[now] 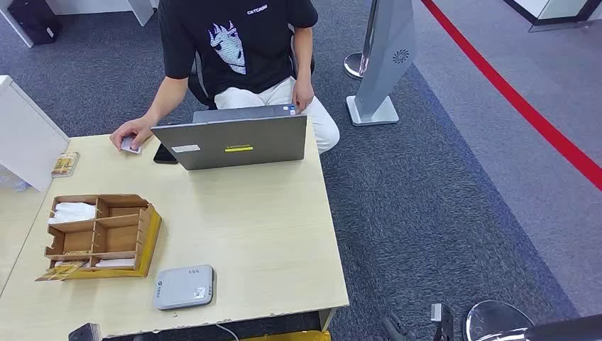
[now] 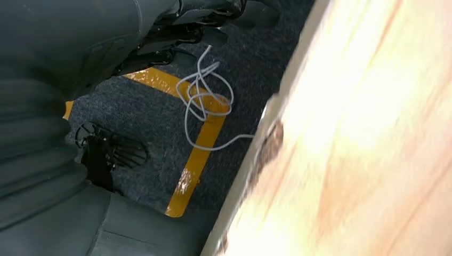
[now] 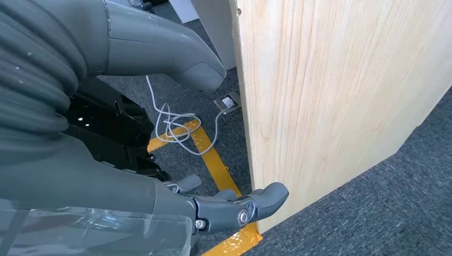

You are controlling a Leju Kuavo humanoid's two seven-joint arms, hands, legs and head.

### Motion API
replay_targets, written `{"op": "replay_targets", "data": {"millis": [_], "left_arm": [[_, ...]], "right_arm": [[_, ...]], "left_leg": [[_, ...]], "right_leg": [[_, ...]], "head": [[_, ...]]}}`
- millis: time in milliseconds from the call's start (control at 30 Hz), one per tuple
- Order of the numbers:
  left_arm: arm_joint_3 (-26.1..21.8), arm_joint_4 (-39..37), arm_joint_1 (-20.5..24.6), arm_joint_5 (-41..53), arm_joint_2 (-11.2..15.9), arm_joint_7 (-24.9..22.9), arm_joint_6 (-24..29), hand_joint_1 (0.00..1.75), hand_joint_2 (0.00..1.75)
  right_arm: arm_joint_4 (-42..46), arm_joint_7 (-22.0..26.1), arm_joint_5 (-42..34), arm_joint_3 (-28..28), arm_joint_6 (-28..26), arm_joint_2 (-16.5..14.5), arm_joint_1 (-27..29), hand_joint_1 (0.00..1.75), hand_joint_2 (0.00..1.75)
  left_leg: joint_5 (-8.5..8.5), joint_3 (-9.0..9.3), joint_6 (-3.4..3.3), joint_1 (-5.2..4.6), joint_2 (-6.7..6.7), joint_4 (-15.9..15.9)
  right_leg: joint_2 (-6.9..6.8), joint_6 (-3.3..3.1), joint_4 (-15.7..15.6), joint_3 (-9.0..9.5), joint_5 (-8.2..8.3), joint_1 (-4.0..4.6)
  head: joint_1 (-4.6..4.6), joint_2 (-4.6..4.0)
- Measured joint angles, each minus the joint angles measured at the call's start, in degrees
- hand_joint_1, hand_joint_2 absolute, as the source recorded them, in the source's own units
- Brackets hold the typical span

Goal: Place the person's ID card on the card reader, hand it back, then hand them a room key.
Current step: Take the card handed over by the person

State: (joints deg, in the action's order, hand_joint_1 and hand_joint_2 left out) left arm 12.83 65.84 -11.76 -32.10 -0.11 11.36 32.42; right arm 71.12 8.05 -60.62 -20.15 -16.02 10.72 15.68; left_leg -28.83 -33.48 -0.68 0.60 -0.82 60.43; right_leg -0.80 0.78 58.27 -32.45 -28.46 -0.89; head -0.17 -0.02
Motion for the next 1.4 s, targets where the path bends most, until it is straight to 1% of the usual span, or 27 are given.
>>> {"op": "replay_targets", "data": {"millis": [100,167,200,267,333,367,433,500,600,700,833,900,967,1033,1100,1167,1267,1333,1400], "left_arm": [[1.41,-0.20,-0.08,0.18,1.05,-0.98,-2.64,0.00,1.75],[3.21,0.08,-1.20,0.61,3.10,-2.84,-5.40,0.00,1.75],[4.10,0.88,-2.79,0.90,4.83,-3.72,-6.91,0.00,1.75],[5.21,4.11,-8.11,1.80,9.69,-4.46,-10.57,0.00,1.75],[5.18,7.21,-13.74,3.81,14.68,-5.22,-14.04,0.00,1.75],[4.99,8.18,-15.76,5.35,16.47,-6.06,-15.41,0.00,1.75],[4.33,9.53,-18.10,9.28,18.58,-8.48,-18.07,0.00,1.75],[3.65,10.55,-19.10,12.87,19.10,-10.57,-20.25,0.00,1.75],[2.31,11.45,-19.80,16.52,19.15,-12.39,-22.63,0.00,1.75],[0.43,11.73,-20.12,20.28,18.96,-12.92,-26.33,0.00,1.75],[-2.54,11.73,-20.15,24.20,17.78,-10.89,-31.81,0.00,1.75],[-4.13,11.73,-19.59,26.36,16.41,-8.98,-33.15,0.00,1.75],[-5.12,11.64,-17.20,29.10,13.35,-7.45,-31.93,0.00,1.75],[-5.25,11.39,-13.46,30.32,9.56,-5.43,-29.15,0.00,1.75],[-5.11,11.60,-11.53,29.82,7.13,-2.74,-27.94,0.00,1.75],[-5.03,12.53,-11.50,29.17,6.15,-2.02,-27.73,0.00,1.75],[-5.02,14.37,-12.19,28.98,5.48,-1.73,-27.48,0.00,1.75],[-4.82,17.17,-13.92,29.35,5.35,-1.07,-26.38,0.00,1.75],[-4.24,21.43,-16.33,30.02,5.27,-1.14,-23.94,0.00,1.75]], "right_arm": [[-0.01,0.18,0.31,0.31,0.22,-0.03,0.01,0.00,1.75],[-0.01,0.88,0.38,0.96,0.45,-0.09,0.09,0.00,1.75],[0.07,1.27,0.45,1.50,0.65,-0.13,0.30,0.00,1.75],[0.79,1.40,1.25,3.16,1.36,-0.21,1.44,0.00,1.75],[1.83,0.37,3.29,5.34,2.33,-0.43,3.20,0.00,1.75],[2.18,-0.37,4.60,6.51,2.85,-0.69,3.92,0.00,1.75],[2.52,-1.77,7.43,8.90,4.01,-1.60,4.57,0.00,1.75],[2.78,-2.72,9.54,11.07,4.92,-2.61,4.66,0.00,1.75],[2.96,-3.65,11.56,13.54,5.87,-4.15,4.84,0.00,1.75],[2.99,-4.44,13.71,15.87,6.98,-5.71,5.06,0.00,1.75],[2.99,-5.22,15.91,18.73,8.26,-7.43,5.11,0.00,1.75],[2.99,-5.82,16.81,19.73,8.84,-8.18,5.19,0.00,1.75],[2.94,-6.06,17.94,20.42,9.56,-8.99,5.25,0.00,1.75],[2.75,-5.51,18.73,20.79,10.26,-9.69,5.09,0.00,1.75],[2.52,-4.78,18.98,21.15,10.81,-10.25,4.86,0.00,1.75],[2.34,-4.36,19.04,21.59,11.04,-10.75,4.92,0.00,1.75],[2.22,-4.51,19.13,22.36,10.90,-11.33,5.20,0.00,1.75],[2.59,-5.11,19.77,23.16,10.48,-11.86,5.49,0.00,1.75],[3.14,-5.49,21.18,24.32,10.41,-12.60,5.96,0.00,1.75]], "left_leg": [[0.00,-0.02,0.00,0.00,0.00,0.00],[-0.03,-0.02,0.04,0.02,-0.06,-0.02],[-0.10,0.02,0.11,0.04,-0.14,-0.04],[-0.30,0.19,0.30,0.10,-0.44,-0.06],[-0.42,0.31,0.37,0.11,-0.55,-0.06],[-0.43,0.30,0.37,0.10,-0.46,-0.07],[-0.42,0.26,0.36,0.10,-0.22,-0.08],[-0.43,0.28,0.36,0.13,-0.12,-0.09],[-0.43,0.29,0.37,0.12,-0.12,-0.09],[-0.42,0.31,0.37,0.11,-0.12,-0.09],[-0.41,0.33,0.39,0.11,-0.12,-0.09],[-0.40,0.37,0.37,0.08,-0.10,-0.09],[-0.35,0.33,0.29,0.03,0.07,-0.08],[-0.28,0.24,0.20,0.02,0.34,-0.08],[-0.27,0.20,0.20,0.07,0.40,-0.05],[-0.23,0.06,0.18,0.10,0.30,0.01],[-0.12,-0.39,0.12,0.23,0.25,0.19],[-0.10,-0.96,0.10,0.50,0.16,0.54],[-0.04,-1.95,0.03,0.90,0.15,1.04]], "right_leg": [[0.00,0.00,0.01,0.01,0.00,0.00],[0.05,-0.02,0.02,0.02,-0.02,0.02],[0.14,-0.06,0.03,0.04,-0.05,0.03],[0.43,-0.21,0.05,0.07,-0.16,0.09],[0.55,-0.27,0.04,0.05,-0.25,0.12],[0.47,-0.24,0.04,0.02,-0.31,0.11],[0.22,-0.21,0.03,0.04,-0.45,0.11],[0.10,-0.23,0.03,0.11,-0.52,0.13],[0.11,-0.24,0.04,0.20,-0.51,0.12],[0.11,-0.24,0.05,0.23,-0.50,0.12],[0.11,-0.24,0.05,0.25,-0.50,0.12],[0.10,-0.23,0.03,0.19,-0.49,0.09],[-0.08,-0.22,0.02,0.17,-0.49,0.03],[-0.39,-0.20,0.01,0.25,-0.48,0.02],[-0.43,-0.18,0.00,0.24,-0.43,0.07],[-0.29,-0.12,0.00,0.04,-0.34,0.11],[-0.24,-0.14,0.02,-0.32,-0.20,0.23],[-0.12,-0.14,0.06,-0.83,-0.08,0.48],[-0.10,-0.09,0.10,-1.62,0.12,0.90]], "head": [[0.00,0.00],[0.00,-0.01],[0.01,-0.01],[0.03,-0.02],[-0.02,-0.01],[-0.04,-0.01],[-0.05,0.00],[-0.01,0.00],[0.01,0.00],[-0.04,0.00],[-0.04,0.00],[-0.07,0.00],[-0.10,0.00],[-0.04,0.00],[0.09,-0.01],[0.10,-0.01],[0.01,-0.01],[-0.09,-0.02],[-0.11,-0.01]]}}
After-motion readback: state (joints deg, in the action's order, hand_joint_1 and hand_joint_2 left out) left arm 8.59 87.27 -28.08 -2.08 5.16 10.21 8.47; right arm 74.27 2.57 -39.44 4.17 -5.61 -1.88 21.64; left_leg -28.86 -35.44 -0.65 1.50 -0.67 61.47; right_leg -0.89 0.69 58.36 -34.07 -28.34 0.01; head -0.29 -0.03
